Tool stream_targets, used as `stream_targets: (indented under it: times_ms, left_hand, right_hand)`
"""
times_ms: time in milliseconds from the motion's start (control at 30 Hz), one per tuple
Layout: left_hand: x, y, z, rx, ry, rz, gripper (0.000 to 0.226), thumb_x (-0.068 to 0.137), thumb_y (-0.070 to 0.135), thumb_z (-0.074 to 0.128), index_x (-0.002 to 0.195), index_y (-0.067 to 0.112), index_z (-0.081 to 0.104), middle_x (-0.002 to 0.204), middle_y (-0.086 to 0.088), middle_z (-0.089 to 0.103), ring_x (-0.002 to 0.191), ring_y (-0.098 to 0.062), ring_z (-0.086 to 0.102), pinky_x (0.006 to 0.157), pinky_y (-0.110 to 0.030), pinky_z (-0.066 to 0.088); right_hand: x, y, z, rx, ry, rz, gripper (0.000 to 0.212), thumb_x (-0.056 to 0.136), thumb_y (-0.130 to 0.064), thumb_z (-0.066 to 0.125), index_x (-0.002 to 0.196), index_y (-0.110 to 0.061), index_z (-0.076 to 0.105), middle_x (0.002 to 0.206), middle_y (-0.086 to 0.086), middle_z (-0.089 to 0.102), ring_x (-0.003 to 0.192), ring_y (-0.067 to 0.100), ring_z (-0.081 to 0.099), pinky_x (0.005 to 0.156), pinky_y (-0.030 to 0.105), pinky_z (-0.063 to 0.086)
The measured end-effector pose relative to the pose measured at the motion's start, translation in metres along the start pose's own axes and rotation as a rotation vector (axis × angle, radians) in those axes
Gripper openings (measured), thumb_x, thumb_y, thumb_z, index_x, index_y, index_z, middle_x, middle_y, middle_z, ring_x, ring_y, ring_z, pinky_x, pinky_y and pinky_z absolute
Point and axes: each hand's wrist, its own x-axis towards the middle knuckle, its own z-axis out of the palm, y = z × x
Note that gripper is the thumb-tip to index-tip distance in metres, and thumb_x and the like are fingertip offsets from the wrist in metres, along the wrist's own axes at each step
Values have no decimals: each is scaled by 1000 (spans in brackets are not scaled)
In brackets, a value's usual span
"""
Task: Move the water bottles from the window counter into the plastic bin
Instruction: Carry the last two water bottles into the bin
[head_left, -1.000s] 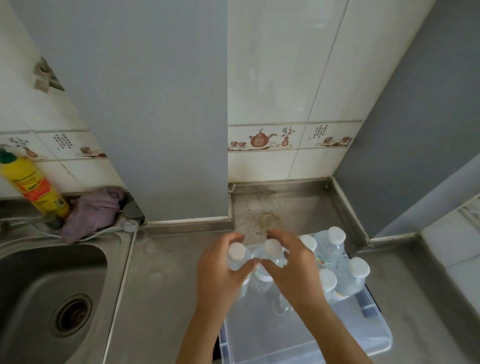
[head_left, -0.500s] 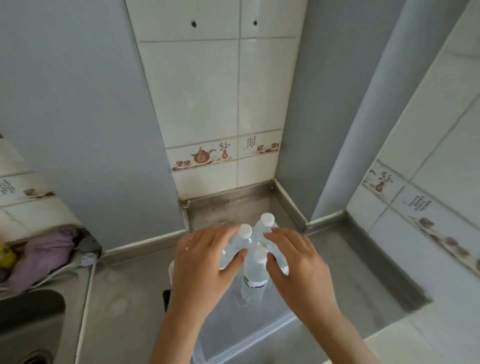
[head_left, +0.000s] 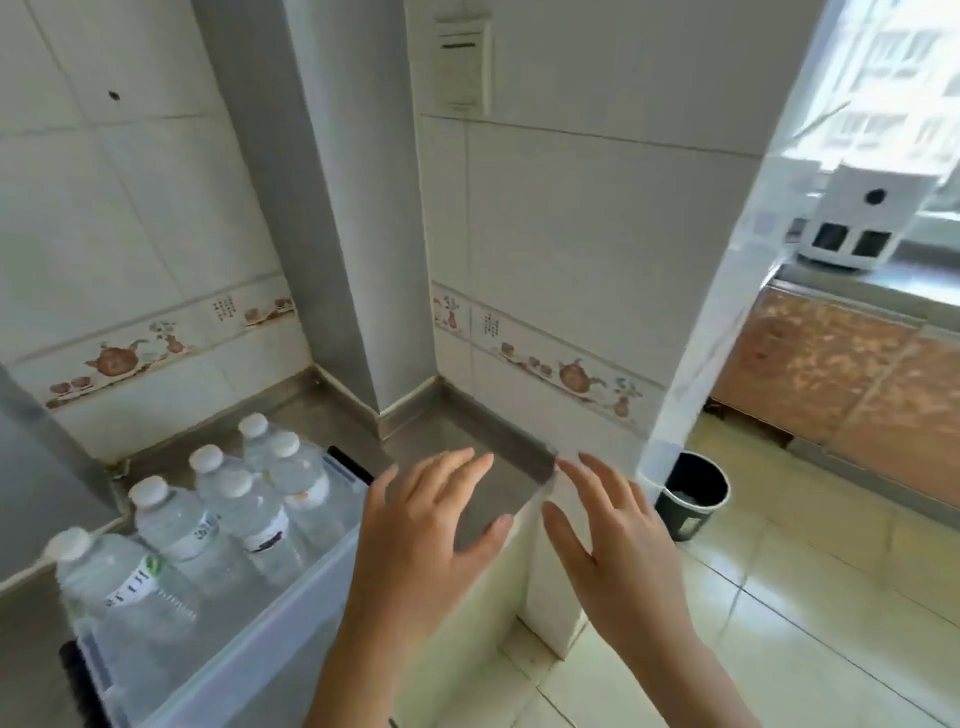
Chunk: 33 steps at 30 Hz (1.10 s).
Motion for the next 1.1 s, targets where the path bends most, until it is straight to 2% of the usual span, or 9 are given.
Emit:
stream_targets:
  times_ms: [167, 333, 433, 500, 667, 900, 1100]
  left_hand:
    - [1, 101, 38, -86, -103, 137, 60, 91, 61, 36, 136, 28, 57, 138, 7, 61, 127, -14, 56, 108, -55, 39]
    - [6, 187, 74, -154, -207, 280, 59, 91, 63, 37, 139, 33, 52, 142, 12, 56, 131, -10, 50, 114, -46, 26]
    - [15, 227, 95, -159, -235, 361, 56, 90, 63, 41, 138, 35, 53, 139, 14, 57, 130, -7, 50, 110, -38, 24]
    - [25, 253, 108, -173, -266, 416, 56, 89, 62, 40, 138, 36, 52, 138, 15, 57, 130, -7, 50, 111, -38, 25]
    - [61, 321, 157, -211, -308, 570, 56, 89, 61, 42, 137, 35, 54, 135, 16, 60, 129, -6, 51, 109, -42, 33]
    - [138, 428, 244, -325, -365, 705, 62, 89, 64, 35, 142, 35, 50, 142, 17, 54, 135, -4, 43, 114, -42, 29]
    - [192, 522, 305, -350, -400, 827, 61, 88, 63, 40, 140, 33, 53, 138, 14, 58, 130, -9, 50, 110, -44, 35]
  right_hand:
    - [-50, 79, -64, -62, 87, 159, 53, 89, -52, 38, 131, -23, 54, 137, 1, 54, 124, 25, 50, 86, 44, 53]
    - [-88, 139, -119, -126, 160, 300, 54, 88, -50, 38, 132, -23, 53, 133, -2, 57, 117, 21, 54, 87, 37, 49]
    - [-102, 170, -141, -182, 200, 397, 53, 88, -51, 39, 131, -23, 54, 133, 0, 57, 118, 22, 54, 89, 38, 48]
    - [-107, 192, -152, -205, 207, 472, 55, 87, -52, 37, 131, -24, 53, 135, 1, 56, 119, 23, 54, 90, 39, 48]
    - [-105, 257, -180, -242, 252, 618, 58, 87, -54, 34, 132, -24, 54, 137, 1, 54, 122, 22, 51, 95, 40, 46]
    - [-69, 366, -234, -303, 315, 734, 60, 87, -57, 29, 134, -27, 51, 141, -2, 50, 128, 17, 45, 98, 37, 42]
    - [-45, 444, -276, -326, 413, 840, 59, 88, -56, 30, 136, -27, 49, 143, -2, 48, 130, 16, 42, 103, 35, 37]
